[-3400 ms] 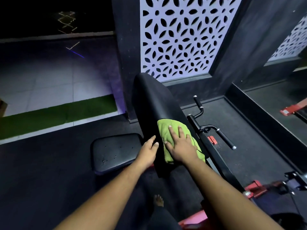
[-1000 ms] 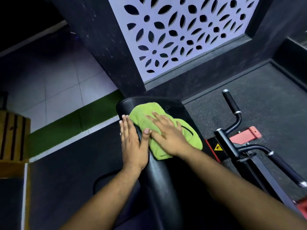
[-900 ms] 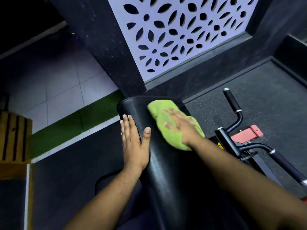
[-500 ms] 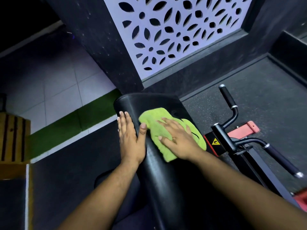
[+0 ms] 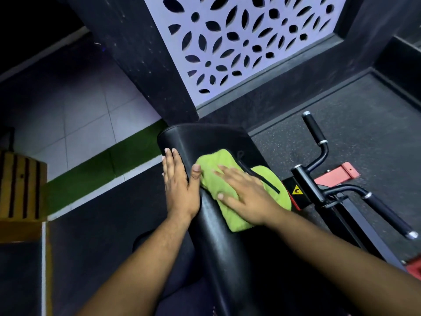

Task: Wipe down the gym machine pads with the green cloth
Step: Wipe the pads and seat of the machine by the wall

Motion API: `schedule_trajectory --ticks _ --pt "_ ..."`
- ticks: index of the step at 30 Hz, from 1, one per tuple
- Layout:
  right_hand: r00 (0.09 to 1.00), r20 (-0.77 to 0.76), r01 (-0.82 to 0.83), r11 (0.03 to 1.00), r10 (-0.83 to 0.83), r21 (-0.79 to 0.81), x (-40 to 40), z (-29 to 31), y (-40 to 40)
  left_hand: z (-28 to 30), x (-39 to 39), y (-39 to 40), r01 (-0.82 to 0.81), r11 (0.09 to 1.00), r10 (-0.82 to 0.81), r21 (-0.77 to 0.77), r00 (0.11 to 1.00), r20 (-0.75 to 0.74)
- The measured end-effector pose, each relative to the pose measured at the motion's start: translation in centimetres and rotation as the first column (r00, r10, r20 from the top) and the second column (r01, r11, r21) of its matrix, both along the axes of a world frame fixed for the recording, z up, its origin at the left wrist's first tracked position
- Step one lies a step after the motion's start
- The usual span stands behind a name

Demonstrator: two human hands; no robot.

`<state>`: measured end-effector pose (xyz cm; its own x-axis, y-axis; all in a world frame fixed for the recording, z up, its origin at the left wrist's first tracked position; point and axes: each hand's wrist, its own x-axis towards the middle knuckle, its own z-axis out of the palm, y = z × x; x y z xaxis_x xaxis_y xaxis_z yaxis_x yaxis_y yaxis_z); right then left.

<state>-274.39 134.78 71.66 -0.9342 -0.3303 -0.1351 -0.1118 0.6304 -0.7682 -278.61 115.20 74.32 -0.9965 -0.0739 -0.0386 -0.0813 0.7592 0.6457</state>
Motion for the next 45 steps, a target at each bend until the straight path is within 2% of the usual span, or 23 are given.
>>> schedule_trajectory --ticks 2,5,7,9,12,15,18,22,24,26,28,31,33,36,38,40,43,45 --pt "1.000 0.016 -0.024 0.998 0.023 0.056 0.6 -1.8 2.7 0.0 -0.1 0.2 -0.010 1.000 0.010 0.015 1.000 0.001" --pt "0.987 0.089 0.117 0.976 -0.135 0.183 -4.0 -3.3 2.4 0.1 -0.1 0.2 -0.017 1.000 0.017 0.011 1.000 -0.007" --pt "0.962 0.104 0.232 0.956 -0.253 0.179 -6.7 -2.5 -0.3 0.1 -0.2 0.2 -0.020 1.000 0.020 0.011 1.000 -0.003" --pt "0.958 0.041 0.275 0.951 -0.283 0.139 -6.0 -0.7 -2.6 0.3 0.0 0.2 -0.023 1.000 0.023 0.016 1.000 -0.007" --pt "0.990 -0.016 0.144 0.986 -0.143 0.087 1.3 1.7 -2.4 1.0 1.0 0.5 -0.046 0.998 0.047 0.031 0.997 -0.053" --pt "1.000 -0.011 0.003 1.000 -0.003 0.029 10.7 2.0 0.4 1.1 4.6 1.3 0.071 0.997 -0.069 0.020 0.994 -0.079" --pt "0.998 0.041 0.038 0.998 -0.040 0.043 12.2 0.3 2.5 0.2 9.2 1.7 0.206 0.978 -0.209 -0.042 0.971 -0.118" --pt "0.946 0.112 0.297 0.951 -0.305 0.084 5.3 0.1 -0.6 0.0 10.3 1.7 0.192 0.981 -0.194 -0.026 0.972 -0.134" --pt "0.931 0.063 0.353 0.929 -0.361 0.109 5.0 0.7 -2.1 0.2 10.3 1.7 0.208 0.977 -0.212 -0.041 0.964 -0.160" --pt "0.948 0.004 0.314 0.942 -0.317 0.114 8.6 1.6 -2.2 0.3 11.1 1.7 0.240 0.969 -0.246 -0.055 0.952 -0.184" --pt "0.977 -0.059 0.208 0.975 -0.204 0.083 14.5 2.1 -1.6 0.2 12.4 1.6 0.299 0.951 -0.308 -0.077 0.933 -0.187" --pt "0.980 -0.025 0.199 0.979 -0.198 0.044 22.1 0.0 1.7 -0.1 14.1 1.6 0.382 0.916 -0.399 -0.125 0.901 -0.172" --pt "0.926 0.091 0.360 0.930 -0.366 0.077 24.0 -2.9 4.9 0.0 14.4 1.6 0.398 0.907 -0.416 -0.141 0.898 -0.141" --pt "0.761 0.284 0.559 0.811 -0.584 0.171 21.0 -5.1 6.3 0.4 14.1 1.7 0.431 0.874 -0.457 -0.224 0.885 -0.083" --pt "0.721 0.270 0.600 0.770 -0.638 0.218 17.2 -3.9 3.9 0.6 13.9 1.8 0.450 0.849 -0.483 -0.278 0.874 -0.059" --pt "0.787 0.161 0.574 0.803 -0.595 0.163 14.4 -1.3 0.4 0.7 13.7 1.9 0.455 0.846 -0.489 -0.277 0.870 -0.065" --pt "0.922 -0.011 0.388 0.921 -0.388 0.018 14.2 1.1 -2.1 1.1 12.8 1.6 0.466 0.841 -0.510 -0.275 0.852 -0.116" --pt "0.938 0.018 0.346 0.937 -0.345 -0.040 14.8 -1.0 0.0 1.6 11.3 1.3 0.477 0.818 -0.534 -0.321 0.838 -0.115"
